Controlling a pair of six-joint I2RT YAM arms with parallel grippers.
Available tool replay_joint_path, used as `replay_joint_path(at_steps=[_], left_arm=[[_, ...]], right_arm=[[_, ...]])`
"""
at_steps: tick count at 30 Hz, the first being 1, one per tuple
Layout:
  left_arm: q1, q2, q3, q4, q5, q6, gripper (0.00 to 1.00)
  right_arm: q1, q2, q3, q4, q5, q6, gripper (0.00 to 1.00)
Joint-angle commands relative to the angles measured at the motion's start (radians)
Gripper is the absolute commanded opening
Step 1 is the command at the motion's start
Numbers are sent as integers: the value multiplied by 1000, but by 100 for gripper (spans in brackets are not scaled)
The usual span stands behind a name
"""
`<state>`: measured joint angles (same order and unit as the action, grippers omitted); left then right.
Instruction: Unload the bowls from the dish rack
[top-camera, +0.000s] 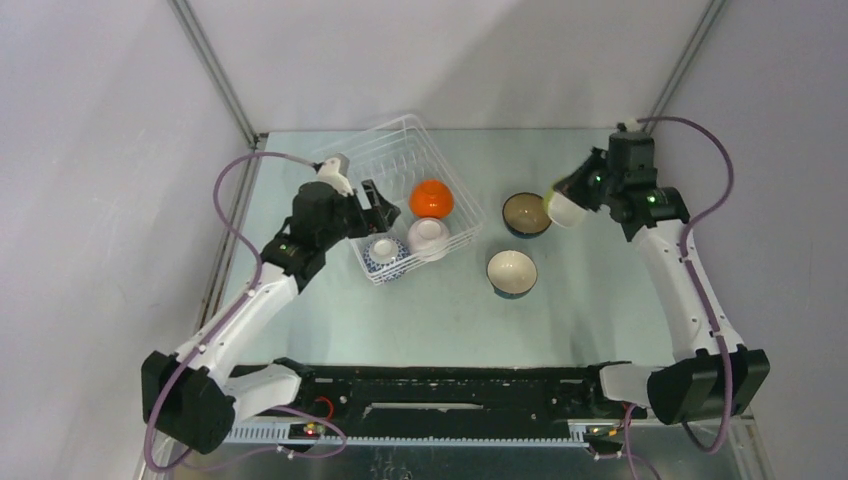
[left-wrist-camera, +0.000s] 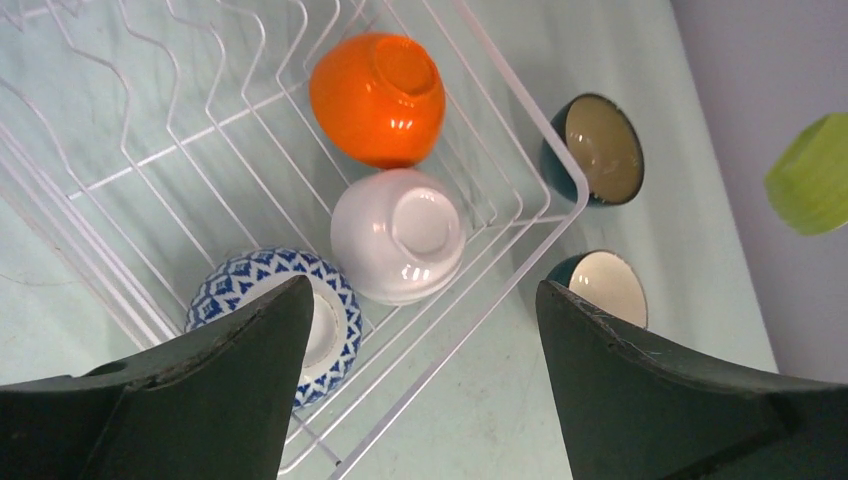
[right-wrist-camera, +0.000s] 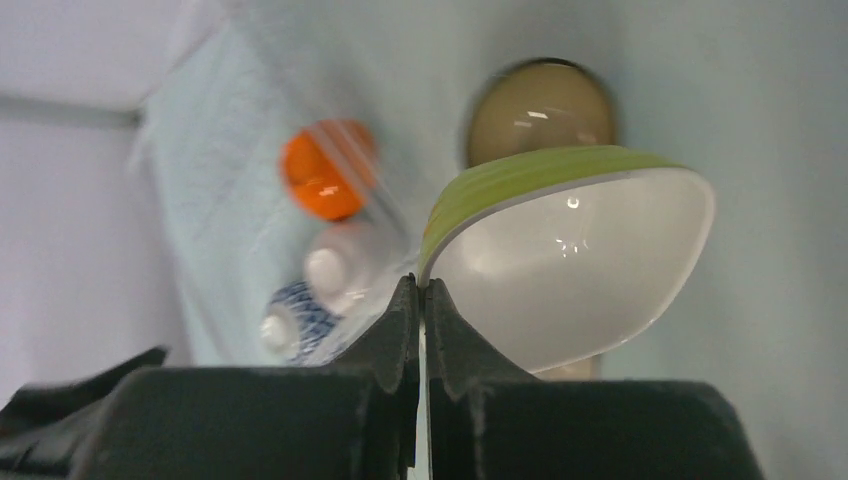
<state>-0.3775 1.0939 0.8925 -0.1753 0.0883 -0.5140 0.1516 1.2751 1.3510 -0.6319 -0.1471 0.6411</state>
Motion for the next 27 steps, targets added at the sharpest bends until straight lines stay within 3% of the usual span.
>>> replay_joint_path(at_steps=[1, 10, 20, 27], left_arm=[[-56, 35, 75, -5, -59, 41, 89], [-101, 68, 102, -11, -66, 53, 89], [-109, 93, 120, -39, -84, 78, 90], [-109, 117, 138, -73, -118, 101, 91]], right_arm=[[-83, -56, -39, -174, 215, 0, 0], [-178, 66, -104, -288, 314, 85, 0], [-210, 369, -77, -272, 296, 42, 0], [-211, 475, -32, -282, 328, 20, 0]])
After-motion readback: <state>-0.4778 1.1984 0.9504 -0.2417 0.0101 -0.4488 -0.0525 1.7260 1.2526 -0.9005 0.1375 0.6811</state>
